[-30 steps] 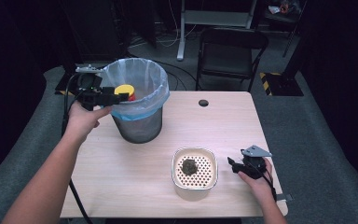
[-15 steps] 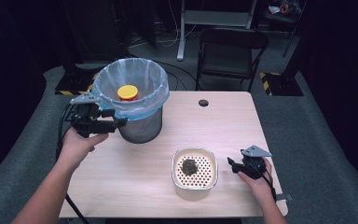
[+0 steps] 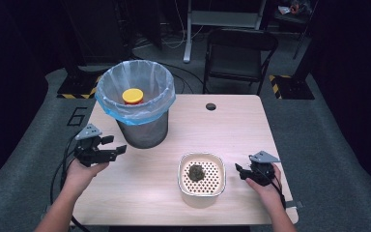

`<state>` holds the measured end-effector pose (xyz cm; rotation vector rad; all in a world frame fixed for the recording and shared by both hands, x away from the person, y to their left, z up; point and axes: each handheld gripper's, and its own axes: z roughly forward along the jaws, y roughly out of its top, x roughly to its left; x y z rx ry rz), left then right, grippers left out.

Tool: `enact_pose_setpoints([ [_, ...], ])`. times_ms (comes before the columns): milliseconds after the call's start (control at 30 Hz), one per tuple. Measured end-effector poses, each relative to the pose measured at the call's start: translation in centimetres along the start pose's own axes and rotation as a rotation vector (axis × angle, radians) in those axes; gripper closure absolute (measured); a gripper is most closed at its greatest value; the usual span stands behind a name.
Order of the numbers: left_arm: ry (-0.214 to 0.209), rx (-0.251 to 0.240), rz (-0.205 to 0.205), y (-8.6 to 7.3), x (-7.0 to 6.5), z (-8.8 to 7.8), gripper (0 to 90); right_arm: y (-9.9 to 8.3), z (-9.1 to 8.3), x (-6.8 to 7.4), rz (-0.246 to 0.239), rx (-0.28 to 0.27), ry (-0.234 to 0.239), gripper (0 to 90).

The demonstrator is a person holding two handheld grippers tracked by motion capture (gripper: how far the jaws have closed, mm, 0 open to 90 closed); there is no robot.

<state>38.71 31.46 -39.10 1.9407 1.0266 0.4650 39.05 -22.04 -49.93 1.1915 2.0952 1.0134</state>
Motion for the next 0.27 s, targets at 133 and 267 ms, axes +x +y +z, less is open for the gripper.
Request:
enact_pose_setpoints([
  [133,0.006,-0.009,-0.038,-2.3,0.4,0.7,30.2,0.0,0.1,0.1,0.007,0.001,-0.006,31.6],
  [267,0.026,0.005,-0.059,-4.5,1.2,1.5,28.1,-0.1,0.1,0.0,0.001,0.009,-0.009,31.3],
])
